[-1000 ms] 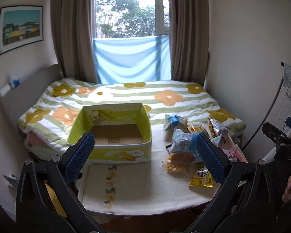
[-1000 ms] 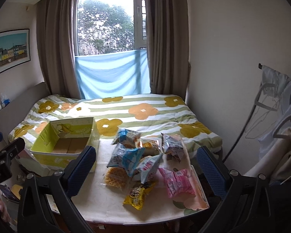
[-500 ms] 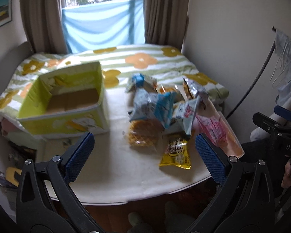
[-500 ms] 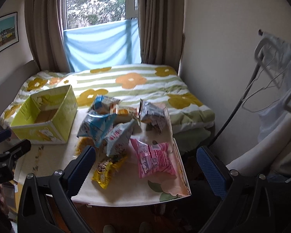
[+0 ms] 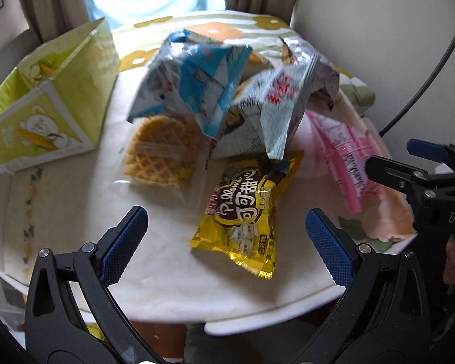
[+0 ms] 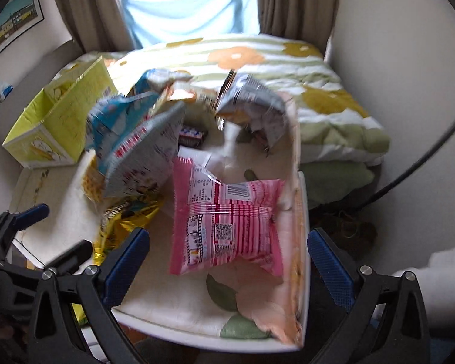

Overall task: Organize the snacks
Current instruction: 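Grasp the yellow chocolate bag with the left tool while the right tool grasps the pink bag, then carry both bags over the box and release them inside, both tools opening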

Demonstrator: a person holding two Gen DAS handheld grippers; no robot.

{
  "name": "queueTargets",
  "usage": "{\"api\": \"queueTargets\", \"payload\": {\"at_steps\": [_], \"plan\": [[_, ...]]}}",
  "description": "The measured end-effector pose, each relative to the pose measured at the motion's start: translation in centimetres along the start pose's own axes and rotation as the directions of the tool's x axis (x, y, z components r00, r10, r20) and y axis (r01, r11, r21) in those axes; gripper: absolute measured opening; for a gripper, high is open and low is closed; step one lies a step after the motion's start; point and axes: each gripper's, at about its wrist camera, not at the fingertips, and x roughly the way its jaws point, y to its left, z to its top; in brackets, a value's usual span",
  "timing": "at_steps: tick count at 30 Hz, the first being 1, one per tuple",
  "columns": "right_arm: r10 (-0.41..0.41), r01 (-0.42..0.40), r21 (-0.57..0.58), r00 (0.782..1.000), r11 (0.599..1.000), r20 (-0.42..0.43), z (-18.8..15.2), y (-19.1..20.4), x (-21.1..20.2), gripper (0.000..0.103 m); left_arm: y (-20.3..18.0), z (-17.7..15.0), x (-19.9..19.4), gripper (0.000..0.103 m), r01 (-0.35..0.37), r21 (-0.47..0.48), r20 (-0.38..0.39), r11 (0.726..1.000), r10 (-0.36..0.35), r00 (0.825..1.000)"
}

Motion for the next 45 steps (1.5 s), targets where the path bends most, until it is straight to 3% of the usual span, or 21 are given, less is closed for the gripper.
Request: {"api": "queueTargets", "payload": {"at_steps": [5, 14, 19, 28, 37, 45], "plan": [[0.033, -0.034, -0.015, 0.999, 0.999, -0.03, 0.4, -0.7, 2.4, 0.103, -1.4, -0.4, 2.8, 0.101, -0.05, 0.04, 0.001, 0.998, 0.05, 0.999], [0.055, -0.059, -0.067, 0.997, 0.996, -0.06, 0.8, -0.6, 4.6, 0.103, -2.9, -0.3, 5.3, 0.081, -0.126, 0.108, 0.008, 0.986, 0.126, 0.992], [0.065, -0.07, -0.063, 0.995, 0.996, -0.079, 0.8, -0.7, 5.5, 0.103, -4.5, -0.1, 6.2, 0.063, -0.141, 0.155, 0.001, 0.978, 0.143, 0.99], [0.074, -0.079, -0.052, 0.993, 0.996, -0.095, 0.7, -1.0, 6.3, 0.103, -5.2, 0.3, 6.7, 0.054, -0.151, 0.157, -0.01, 0.976, 0.154, 0.988], [0.078, -0.082, -0.028, 0.989, 0.996, -0.123, 0.8, -1.5, 7.4, 0.103, -3.9, 0.1, 5.4, 0.053, -0.136, 0.151, -0.022, 0.979, 0.141, 0.99], [0.059, -0.061, -0.01, 0.993, 0.998, -0.107, 0.5, -1.8, 6.5, 0.078, -3.8, -0.6, 3.9, 0.053, -0.124, 0.148, -0.021, 0.981, 0.128, 0.992]]}}
